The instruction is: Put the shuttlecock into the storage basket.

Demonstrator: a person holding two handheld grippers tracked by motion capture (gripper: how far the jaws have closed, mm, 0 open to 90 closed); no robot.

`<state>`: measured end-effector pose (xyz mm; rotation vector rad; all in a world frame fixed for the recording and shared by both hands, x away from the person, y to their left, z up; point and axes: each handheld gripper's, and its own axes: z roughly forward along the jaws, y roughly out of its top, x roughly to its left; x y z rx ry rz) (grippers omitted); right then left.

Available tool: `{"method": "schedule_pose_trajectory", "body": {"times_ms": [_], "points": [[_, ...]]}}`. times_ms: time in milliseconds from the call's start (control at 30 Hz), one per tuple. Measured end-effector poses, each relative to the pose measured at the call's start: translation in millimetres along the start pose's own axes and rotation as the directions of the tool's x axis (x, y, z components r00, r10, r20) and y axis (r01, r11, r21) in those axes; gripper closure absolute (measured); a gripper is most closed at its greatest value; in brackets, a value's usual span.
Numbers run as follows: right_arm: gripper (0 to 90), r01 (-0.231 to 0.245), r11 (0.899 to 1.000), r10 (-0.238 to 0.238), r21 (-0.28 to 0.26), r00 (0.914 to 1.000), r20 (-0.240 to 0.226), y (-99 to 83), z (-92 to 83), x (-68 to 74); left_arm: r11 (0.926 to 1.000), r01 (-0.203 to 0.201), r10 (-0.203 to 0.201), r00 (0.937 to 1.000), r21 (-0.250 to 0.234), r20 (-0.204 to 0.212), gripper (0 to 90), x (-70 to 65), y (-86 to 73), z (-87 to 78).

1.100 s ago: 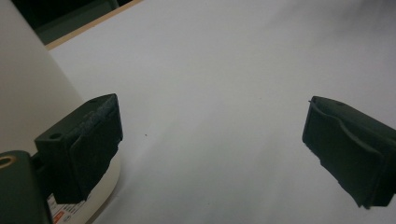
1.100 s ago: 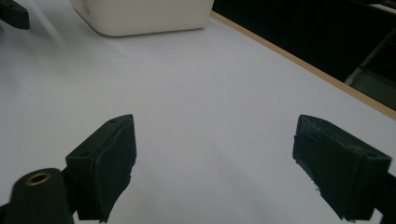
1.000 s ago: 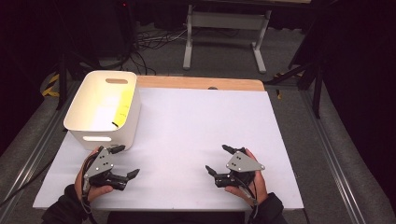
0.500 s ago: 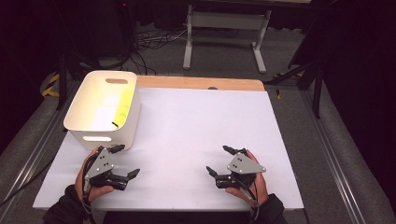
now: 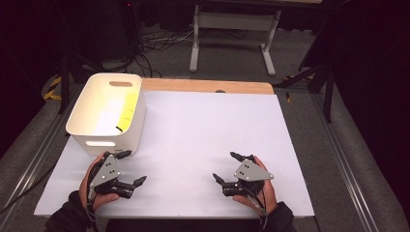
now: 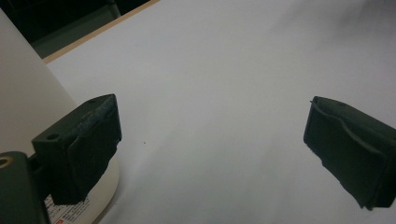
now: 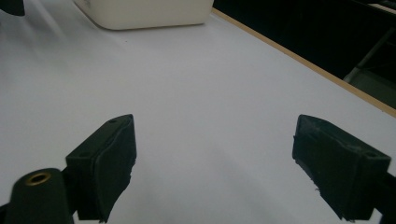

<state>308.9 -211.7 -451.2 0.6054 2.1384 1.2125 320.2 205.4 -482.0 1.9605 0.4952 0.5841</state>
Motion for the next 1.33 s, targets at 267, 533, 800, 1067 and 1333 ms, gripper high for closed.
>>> {"method": "schedule_pose_trajectory", "body": {"times_ms": [267,533,800,1067,1333], "points": [[14.6,-0.014,1.0,0.014,-0.006,0.9999,0.005,-0.9,-2.0,-2.5,1.0,0.0,0.0,1.0,0.006,0.005,5.1,-0.1,0.0,1.5],[14.6,-0.015,1.0,0.015,-0.008,0.9999,0.001,-1.0,-1.3,-2.0,1.0,0.0,0.0,1.0,0.002,0.003,5.3,-0.1,0.3,2.4],[14.6,-0.013,1.0,0.013,-0.012,0.9999,0.0,-0.4,-0.6,-2.4,0.9999,0.0,0.0,1.0,0.011,0.008,5.3,-0.7,-0.3,2.0],[14.7,-0.019,1.0,0.019,-0.013,0.9998,-0.001,-0.7,0.6,-4.7,0.9998,0.002,-0.002,0.9999,0.021,0.015,5.4,-0.1,-1.1,3.6],[14.7,-0.022,1.0,0.022,-0.007,0.9998,0.003,-1.6,1.8,-5.4,0.9995,0.003,-0.004,0.9998,0.03,0.02,5.7,-1.0,-1.0,5.2]]}}
